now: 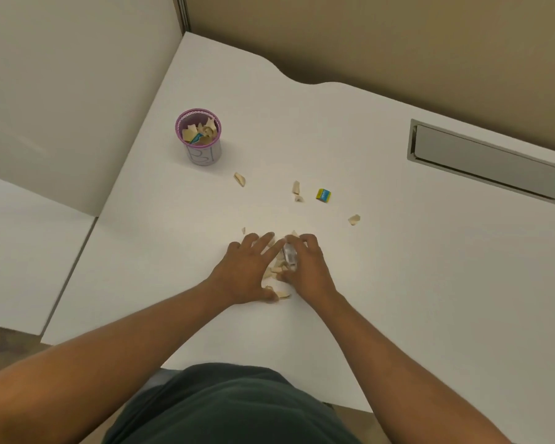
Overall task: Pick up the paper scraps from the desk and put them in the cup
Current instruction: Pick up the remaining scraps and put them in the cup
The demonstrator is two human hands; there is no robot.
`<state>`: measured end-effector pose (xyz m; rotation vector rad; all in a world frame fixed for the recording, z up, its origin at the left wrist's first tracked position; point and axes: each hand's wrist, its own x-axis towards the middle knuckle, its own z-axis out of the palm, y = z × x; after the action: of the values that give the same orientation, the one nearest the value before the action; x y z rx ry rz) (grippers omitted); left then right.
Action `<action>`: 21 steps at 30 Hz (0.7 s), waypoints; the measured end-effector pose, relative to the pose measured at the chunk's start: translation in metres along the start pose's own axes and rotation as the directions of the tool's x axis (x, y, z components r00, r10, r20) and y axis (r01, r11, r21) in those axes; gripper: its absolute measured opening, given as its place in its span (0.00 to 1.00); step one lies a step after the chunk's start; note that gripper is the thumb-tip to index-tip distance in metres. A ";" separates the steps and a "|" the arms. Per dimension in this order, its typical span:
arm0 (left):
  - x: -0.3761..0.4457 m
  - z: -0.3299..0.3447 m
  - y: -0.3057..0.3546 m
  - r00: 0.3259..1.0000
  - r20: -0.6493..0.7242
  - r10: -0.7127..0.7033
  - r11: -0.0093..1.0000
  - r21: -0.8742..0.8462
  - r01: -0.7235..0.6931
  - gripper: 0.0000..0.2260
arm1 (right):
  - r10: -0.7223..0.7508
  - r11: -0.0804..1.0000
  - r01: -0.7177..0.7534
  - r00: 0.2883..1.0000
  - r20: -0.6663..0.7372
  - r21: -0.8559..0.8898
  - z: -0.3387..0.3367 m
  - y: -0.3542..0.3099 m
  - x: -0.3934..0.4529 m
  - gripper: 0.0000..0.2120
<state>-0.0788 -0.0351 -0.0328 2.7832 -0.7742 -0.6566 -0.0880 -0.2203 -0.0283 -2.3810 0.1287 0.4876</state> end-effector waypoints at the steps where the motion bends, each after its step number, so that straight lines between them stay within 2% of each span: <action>1: 0.000 -0.001 0.002 1.000 -0.009 -0.011 1.000 -0.004 0.011 0.54 | -0.009 1.000 0.008 1.000 -0.010 -0.004 -0.002 -0.001 0.002 0.41; 4: 0.000 -0.003 0.006 0.999 -0.022 -0.043 0.999 0.004 0.044 0.53 | -0.047 0.986 0.045 0.999 -0.013 -0.164 -0.014 0.003 0.004 0.47; 6: 0.000 -0.002 0.008 0.999 -0.020 -0.038 0.998 0.046 0.039 0.48 | -0.109 0.943 0.125 0.992 0.070 -0.308 -0.020 0.006 0.004 0.51; 8: 0.003 -0.002 0.011 0.999 -0.028 -0.034 0.998 0.054 0.036 0.41 | -0.164 0.878 0.220 0.973 0.164 -0.426 -0.020 0.008 0.005 0.50; 10: 0.007 -0.004 0.010 0.998 -0.051 -0.026 1.000 0.007 0.027 0.31 | -0.183 0.837 0.253 0.965 0.187 -0.485 -0.019 0.009 0.008 0.45; 13: 0.013 -0.008 0.003 0.995 -0.100 0.007 1.000 -0.025 -0.010 0.16 | -0.132 0.896 0.168 0.985 0.115 -0.412 -0.019 0.014 0.010 0.37; 15: 0.017 -0.010 -0.003 0.995 -0.101 0.023 1.000 0.011 -0.021 0.13 | -0.079 0.928 0.089 0.996 0.042 -0.361 -0.020 0.019 0.006 0.34; 17: 0.019 -0.012 -0.008 0.993 -0.115 0.018 1.000 -0.020 -0.020 0.12 | -0.023 0.955 0.015 1.000 -0.021 -0.297 -0.022 0.026 0.000 0.36; 19: 0.020 -0.014 -0.013 0.989 -0.145 -0.007 0.993 -0.118 -0.010 0.11 | 0.023 0.976 -0.039 0.997 -0.076 -0.215 -0.026 0.032 -0.009 0.42; 21: 0.015 -0.015 -0.017 0.982 -0.186 -0.036 0.972 -0.234 -0.009 0.15 | 0.051 0.981 -0.080 0.985 -0.162 -0.176 -0.030 0.038 -0.020 0.45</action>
<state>-0.0529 -0.0280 -0.0297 2.5896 -0.5983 -0.4435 -0.1053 -0.2692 -0.0234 -2.6015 0.2437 0.3541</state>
